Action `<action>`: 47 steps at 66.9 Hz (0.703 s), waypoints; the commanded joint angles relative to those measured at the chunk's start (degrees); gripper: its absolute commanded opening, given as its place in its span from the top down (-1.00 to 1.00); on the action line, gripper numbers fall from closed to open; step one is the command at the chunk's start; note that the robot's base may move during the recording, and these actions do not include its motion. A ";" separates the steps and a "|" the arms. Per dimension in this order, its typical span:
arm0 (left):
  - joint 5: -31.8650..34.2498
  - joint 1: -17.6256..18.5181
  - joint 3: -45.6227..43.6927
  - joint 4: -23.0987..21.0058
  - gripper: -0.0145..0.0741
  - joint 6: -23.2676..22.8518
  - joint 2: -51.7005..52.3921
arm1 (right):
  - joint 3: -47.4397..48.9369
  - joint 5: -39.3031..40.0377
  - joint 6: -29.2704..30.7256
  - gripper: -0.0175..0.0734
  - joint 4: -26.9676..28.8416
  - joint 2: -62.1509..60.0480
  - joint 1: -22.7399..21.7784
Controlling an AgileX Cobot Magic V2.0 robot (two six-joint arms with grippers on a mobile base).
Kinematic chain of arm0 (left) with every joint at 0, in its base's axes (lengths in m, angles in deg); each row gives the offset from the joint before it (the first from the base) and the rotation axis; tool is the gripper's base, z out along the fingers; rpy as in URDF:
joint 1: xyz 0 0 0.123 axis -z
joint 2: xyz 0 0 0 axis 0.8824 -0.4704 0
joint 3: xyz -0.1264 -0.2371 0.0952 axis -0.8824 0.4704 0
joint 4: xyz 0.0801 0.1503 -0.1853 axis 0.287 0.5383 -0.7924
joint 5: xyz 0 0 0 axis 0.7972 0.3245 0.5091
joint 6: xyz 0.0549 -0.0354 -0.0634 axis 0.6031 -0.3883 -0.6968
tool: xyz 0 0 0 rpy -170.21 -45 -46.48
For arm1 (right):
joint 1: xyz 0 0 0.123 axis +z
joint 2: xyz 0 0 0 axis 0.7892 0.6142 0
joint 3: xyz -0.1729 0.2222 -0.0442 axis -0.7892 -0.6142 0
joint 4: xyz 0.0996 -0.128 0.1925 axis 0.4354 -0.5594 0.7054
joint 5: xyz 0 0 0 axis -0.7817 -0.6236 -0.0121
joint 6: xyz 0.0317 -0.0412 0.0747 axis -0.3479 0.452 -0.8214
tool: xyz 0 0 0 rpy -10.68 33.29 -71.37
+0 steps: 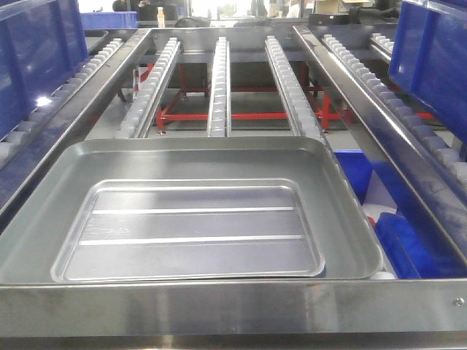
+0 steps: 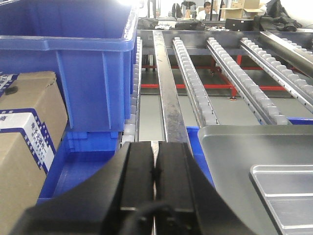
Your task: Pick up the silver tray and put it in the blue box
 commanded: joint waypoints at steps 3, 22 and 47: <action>5.00 -0.03 0.91 -0.08 0.69 -0.28 0.70 | 1.06 4.88 0.58 0.50 0.02 -1.26 -0.31; 5.00 -0.03 0.91 -0.08 0.69 -0.28 0.70 | 1.06 4.88 0.58 0.50 0.02 -1.26 -0.31; 5.00 -0.03 0.91 -0.08 0.69 -0.28 0.70 | 1.06 4.88 0.58 0.50 0.02 -1.26 -0.31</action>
